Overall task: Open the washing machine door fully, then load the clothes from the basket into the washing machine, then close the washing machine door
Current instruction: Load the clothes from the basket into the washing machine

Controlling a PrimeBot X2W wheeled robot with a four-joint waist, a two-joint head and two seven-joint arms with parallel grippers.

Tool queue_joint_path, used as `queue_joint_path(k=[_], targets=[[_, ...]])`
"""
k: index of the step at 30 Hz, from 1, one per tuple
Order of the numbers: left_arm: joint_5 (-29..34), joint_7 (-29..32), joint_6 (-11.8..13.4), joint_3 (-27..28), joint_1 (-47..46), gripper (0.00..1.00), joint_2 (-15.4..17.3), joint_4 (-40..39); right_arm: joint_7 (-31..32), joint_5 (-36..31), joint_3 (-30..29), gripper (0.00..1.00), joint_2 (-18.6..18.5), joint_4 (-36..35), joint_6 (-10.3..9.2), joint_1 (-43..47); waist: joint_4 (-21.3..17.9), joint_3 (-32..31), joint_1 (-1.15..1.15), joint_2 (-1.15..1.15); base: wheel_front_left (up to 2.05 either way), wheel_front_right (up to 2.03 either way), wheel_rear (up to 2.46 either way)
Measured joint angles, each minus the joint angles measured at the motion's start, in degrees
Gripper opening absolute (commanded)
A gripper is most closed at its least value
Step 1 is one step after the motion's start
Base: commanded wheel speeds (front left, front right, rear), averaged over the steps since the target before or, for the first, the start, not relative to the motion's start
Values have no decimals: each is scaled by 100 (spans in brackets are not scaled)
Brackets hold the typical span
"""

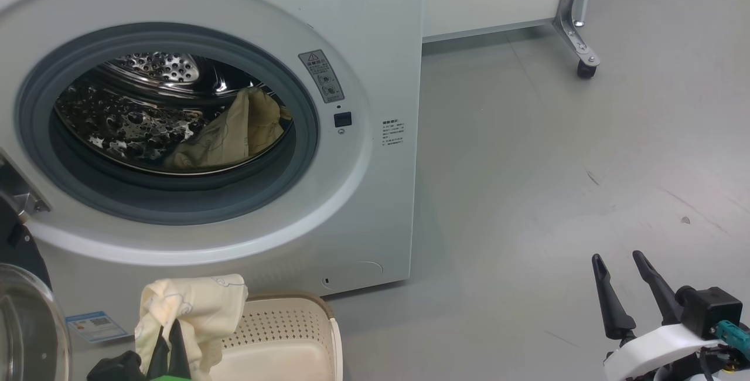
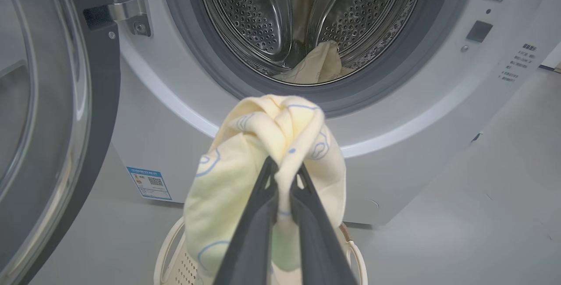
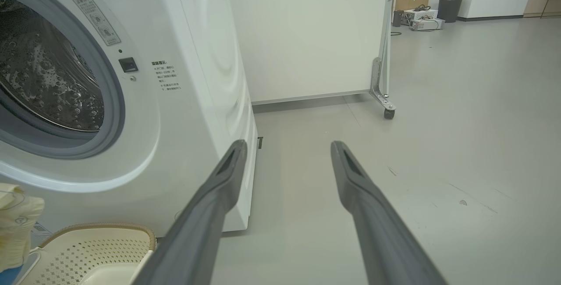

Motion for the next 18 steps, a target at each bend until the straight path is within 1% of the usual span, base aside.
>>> queue_joint_path(k=[3, 8, 18], targets=[[-35, 0, 91, -41, 47, 0, 1, -89, 0, 0, 0, 100, 1, -1, 0, 1, -2, 15, 0, 0, 0, 0, 0], [-37, 0, 175, -90, 109, 0, 4, -213, 0, 0, -1, 100, 0, -4, 0, 1, -8, 39, 0, 0, 0, 0, 0], [-87, 0, 279, -147, 226, 0, 11, -398, 0, 0, -8, 100, 0, -23, 0, 1, -16, 77, 0, 0, 0, 0, 0]])
